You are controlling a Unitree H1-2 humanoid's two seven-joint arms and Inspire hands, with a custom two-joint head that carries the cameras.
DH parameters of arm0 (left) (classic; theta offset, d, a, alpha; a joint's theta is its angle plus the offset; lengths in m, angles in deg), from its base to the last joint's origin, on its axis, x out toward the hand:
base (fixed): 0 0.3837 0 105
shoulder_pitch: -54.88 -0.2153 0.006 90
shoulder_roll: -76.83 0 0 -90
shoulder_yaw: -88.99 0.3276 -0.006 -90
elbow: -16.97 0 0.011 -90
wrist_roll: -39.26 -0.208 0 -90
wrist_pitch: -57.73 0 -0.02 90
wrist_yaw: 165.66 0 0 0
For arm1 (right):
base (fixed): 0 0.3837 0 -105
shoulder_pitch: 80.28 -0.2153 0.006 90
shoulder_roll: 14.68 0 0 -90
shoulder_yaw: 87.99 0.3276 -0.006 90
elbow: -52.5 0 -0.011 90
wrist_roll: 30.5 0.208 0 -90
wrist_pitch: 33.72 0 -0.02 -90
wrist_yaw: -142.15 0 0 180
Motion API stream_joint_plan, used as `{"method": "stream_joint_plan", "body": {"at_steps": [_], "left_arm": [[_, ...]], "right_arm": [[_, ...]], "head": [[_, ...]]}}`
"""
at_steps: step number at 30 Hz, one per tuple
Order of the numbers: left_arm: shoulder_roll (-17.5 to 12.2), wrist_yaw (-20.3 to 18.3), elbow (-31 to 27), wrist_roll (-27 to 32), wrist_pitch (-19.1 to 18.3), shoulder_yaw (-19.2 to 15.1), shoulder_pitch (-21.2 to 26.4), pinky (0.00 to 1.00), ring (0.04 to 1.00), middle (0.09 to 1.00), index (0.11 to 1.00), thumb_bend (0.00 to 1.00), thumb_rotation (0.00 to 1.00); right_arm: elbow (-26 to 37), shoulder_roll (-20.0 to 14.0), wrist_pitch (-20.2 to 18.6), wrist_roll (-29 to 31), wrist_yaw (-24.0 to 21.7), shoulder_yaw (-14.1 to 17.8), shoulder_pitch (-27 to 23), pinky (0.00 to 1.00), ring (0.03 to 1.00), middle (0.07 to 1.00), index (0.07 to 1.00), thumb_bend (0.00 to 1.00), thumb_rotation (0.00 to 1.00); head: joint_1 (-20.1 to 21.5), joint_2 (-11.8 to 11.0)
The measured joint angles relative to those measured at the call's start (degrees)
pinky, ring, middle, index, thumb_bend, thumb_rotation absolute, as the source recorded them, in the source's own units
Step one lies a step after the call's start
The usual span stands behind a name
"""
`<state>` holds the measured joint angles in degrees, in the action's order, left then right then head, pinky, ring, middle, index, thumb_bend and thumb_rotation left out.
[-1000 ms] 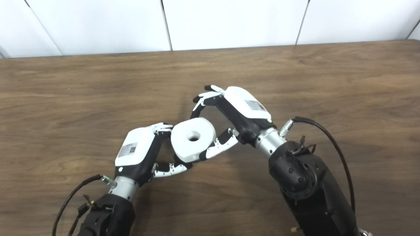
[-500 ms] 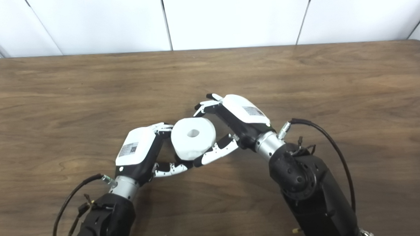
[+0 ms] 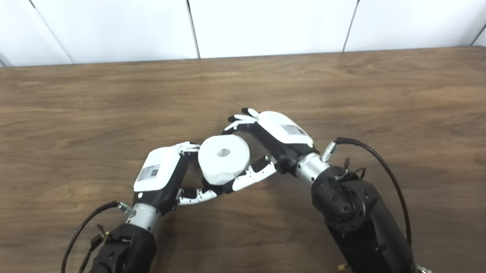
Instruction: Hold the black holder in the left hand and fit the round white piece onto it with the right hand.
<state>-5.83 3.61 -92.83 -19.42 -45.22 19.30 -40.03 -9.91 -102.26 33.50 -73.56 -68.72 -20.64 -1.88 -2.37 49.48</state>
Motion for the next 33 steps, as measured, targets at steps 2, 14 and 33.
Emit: {"method": "stream_joint_plan", "body": {"at_steps": [2,14,33], "left_arm": [[0.0,0.0,0.0,0.0,0.0,0.0,0.0,0.84,0.854,0.775,0.488,0.52,0.05],[-0.1,0.3,0.3,0.1,0.1,0.0,0.1,0.83,0.852,0.777,0.488,0.52,0.05],[-0.3,0.6,0.6,0.1,0.2,0.1,0.3,0.83,0.85,0.769,0.488,0.52,0.05]], "right_arm": [[0.0,0.2,0.0,0.0,0.0,0.2,0.1,0.99,0.99,0.901,0.732,1.0,0.43],[0.4,0.4,-0.2,-1.3,0.0,1.4,-0.8,0.94,0.974,0.9,0.744,1.0,0.47],[7.7,-1.8,-3.9,-3.5,-11.3,4.3,-4.3,1.0,1.0,0.999,0.925,1.0,0.53]], "head": [[0.0,0.0],[0.0,-0.5],[-0.1,-0.4]]}}
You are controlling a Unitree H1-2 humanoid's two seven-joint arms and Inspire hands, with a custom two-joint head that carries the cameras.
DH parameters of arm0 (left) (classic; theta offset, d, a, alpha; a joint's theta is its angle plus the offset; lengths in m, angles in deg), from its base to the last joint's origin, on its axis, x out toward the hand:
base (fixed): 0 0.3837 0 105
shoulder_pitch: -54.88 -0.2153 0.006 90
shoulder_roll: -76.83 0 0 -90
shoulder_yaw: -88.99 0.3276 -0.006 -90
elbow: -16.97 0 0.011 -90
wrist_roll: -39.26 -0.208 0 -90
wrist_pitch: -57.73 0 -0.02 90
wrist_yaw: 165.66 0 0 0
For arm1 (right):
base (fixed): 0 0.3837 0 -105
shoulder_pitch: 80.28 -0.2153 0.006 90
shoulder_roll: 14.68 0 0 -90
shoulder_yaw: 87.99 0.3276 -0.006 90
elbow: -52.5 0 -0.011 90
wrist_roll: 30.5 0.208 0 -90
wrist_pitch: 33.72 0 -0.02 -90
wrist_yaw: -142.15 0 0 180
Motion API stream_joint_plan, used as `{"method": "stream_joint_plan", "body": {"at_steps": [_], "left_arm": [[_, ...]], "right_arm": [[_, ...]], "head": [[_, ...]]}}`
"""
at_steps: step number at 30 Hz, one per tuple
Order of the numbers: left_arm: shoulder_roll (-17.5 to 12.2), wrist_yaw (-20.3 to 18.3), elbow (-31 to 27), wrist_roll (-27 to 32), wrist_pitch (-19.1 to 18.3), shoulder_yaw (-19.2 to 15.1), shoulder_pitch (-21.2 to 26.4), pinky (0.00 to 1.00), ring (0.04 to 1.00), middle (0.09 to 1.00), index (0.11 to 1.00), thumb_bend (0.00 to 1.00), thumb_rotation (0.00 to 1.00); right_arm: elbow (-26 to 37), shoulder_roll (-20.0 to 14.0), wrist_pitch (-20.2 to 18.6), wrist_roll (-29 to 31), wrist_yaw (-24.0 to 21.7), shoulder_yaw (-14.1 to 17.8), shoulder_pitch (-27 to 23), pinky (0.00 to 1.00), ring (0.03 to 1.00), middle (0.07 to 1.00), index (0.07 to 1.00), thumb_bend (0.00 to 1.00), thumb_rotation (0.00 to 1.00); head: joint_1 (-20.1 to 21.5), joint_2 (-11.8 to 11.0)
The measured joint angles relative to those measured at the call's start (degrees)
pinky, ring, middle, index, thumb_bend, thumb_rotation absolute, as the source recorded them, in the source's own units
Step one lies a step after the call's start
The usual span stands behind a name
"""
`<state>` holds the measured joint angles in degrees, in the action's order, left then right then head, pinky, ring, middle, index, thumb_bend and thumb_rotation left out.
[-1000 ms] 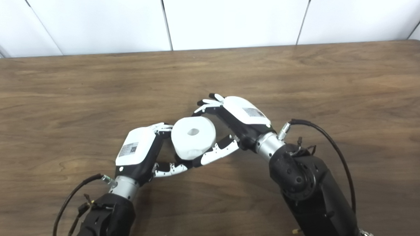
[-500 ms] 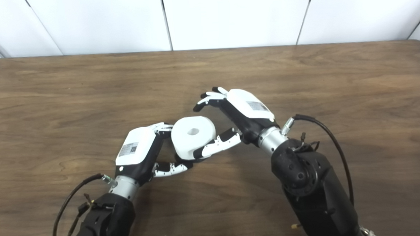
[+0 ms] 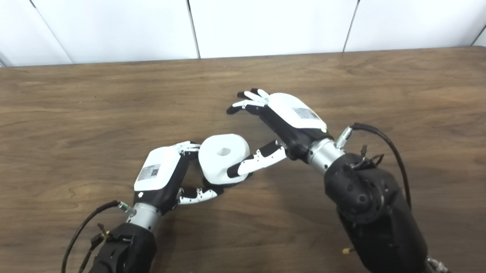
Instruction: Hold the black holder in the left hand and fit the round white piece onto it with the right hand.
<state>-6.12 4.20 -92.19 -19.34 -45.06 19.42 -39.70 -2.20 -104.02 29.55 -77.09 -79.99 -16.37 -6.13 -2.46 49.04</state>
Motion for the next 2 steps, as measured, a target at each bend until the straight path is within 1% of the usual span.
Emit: {"method": "stream_joint_plan", "body": {"at_steps": [2], "left_arm": [[0.0,0.0,0.0,0.0,0.0,0.0,0.0,0.83,0.85,0.767,0.488,0.52,0.05]], "right_arm": [[1.0,-0.3,0.0,-0.8,-3.1,0.8,-0.7,1.0,1.0,1.0,0.946,1.0,0.53]], "head": [[0.0,0.0]]}}
